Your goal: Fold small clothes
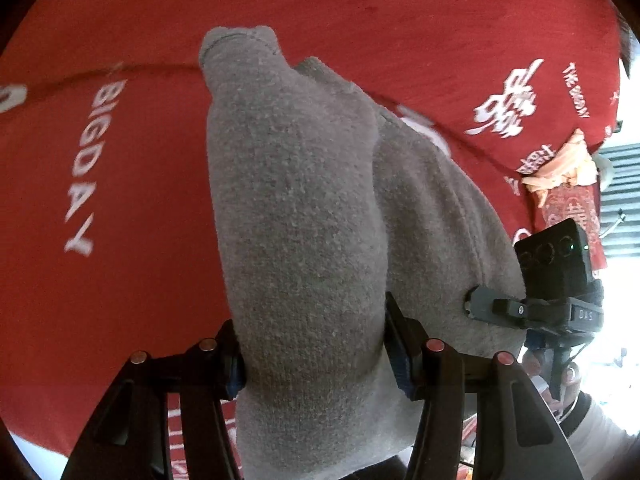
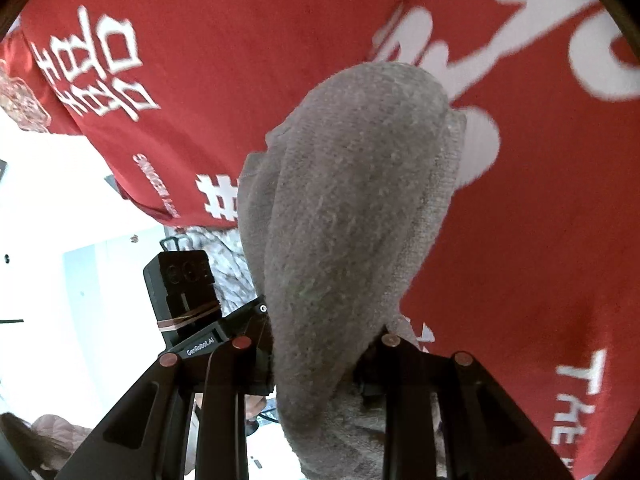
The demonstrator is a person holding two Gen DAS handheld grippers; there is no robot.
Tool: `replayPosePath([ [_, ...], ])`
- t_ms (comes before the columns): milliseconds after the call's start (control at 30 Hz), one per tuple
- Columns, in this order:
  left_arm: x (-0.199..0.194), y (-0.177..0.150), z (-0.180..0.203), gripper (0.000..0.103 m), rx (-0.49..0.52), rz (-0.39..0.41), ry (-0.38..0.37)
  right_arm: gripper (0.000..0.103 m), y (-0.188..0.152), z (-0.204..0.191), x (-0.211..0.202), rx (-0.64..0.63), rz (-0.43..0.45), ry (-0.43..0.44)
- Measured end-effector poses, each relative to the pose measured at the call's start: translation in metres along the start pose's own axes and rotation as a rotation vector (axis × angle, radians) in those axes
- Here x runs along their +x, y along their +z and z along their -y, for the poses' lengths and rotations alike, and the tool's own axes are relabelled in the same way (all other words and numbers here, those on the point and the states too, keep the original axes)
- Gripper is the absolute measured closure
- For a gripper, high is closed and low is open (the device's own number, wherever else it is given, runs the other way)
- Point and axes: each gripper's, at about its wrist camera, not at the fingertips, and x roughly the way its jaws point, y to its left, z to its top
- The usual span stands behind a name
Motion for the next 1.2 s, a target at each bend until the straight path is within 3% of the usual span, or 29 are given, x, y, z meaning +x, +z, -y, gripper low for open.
replayPosePath([
  [133, 0.013, -0.014, -0.032, 0.046, -0.049, -0.021, 0.024, 0.073, -0.002, 0.008, 0.032, 0.017, -0.03, -0.061],
  [200, 0.02, -0.02, -0.047, 0.046, -0.075, -0.03, 0.058, 0.071, 0.001, 0.011, 0.044, 0.013, -0.042, -0.133],
  [333, 0.01, -0.03, -0.066, 0.046, -0.107, 0.004, 0.117, 0.06, 0.007, 0.007, 0.043, -0.045, -0.012, -0.405],
  [433, -0.006, -0.035, -0.068, 0.046, -0.097, 0.035, 0.172, 0.058, 0.002, -0.002, 0.031, -0.089, 0.012, -0.617],
  [467, -0.012, -0.037, -0.069, 0.046, -0.089, 0.047, 0.199, 0.059, -0.001, -0.008, 0.028, -0.109, 0.025, -0.668],
  [533, -0.022, -0.04, -0.068, 0.046, -0.085, 0.067, 0.229, 0.076, -0.012, -0.022, 0.019, -0.166, 0.061, -0.758],
  [633, -0.033, -0.048, -0.065, 0.046, -0.078, 0.079, 0.211, 0.089, -0.03, -0.038, 0.006, -0.206, 0.107, -0.78],
  [833, -0.006, -0.061, -0.037, 0.046, -0.005, 0.032, 0.245, 0.091, -0.06, -0.055, 0.017, -0.227, 0.098, -0.743],
  [1000, 0.019, -0.069, -0.041, 0.046, -0.025, 0.004, 0.253, 0.092, -0.062, -0.03, 0.044, -0.24, 0.042, -0.86],
  [1033, 0.018, -0.069, -0.041, 0.046, -0.025, 0.003, 0.251, 0.096, -0.059, -0.022, 0.046, -0.234, 0.038, -0.881],
  [1200, 0.018, -0.069, -0.038, 0.046, -0.012, -0.002, 0.263, 0.098, -0.052, -0.009, 0.042, -0.2, 0.048, -0.856],
])
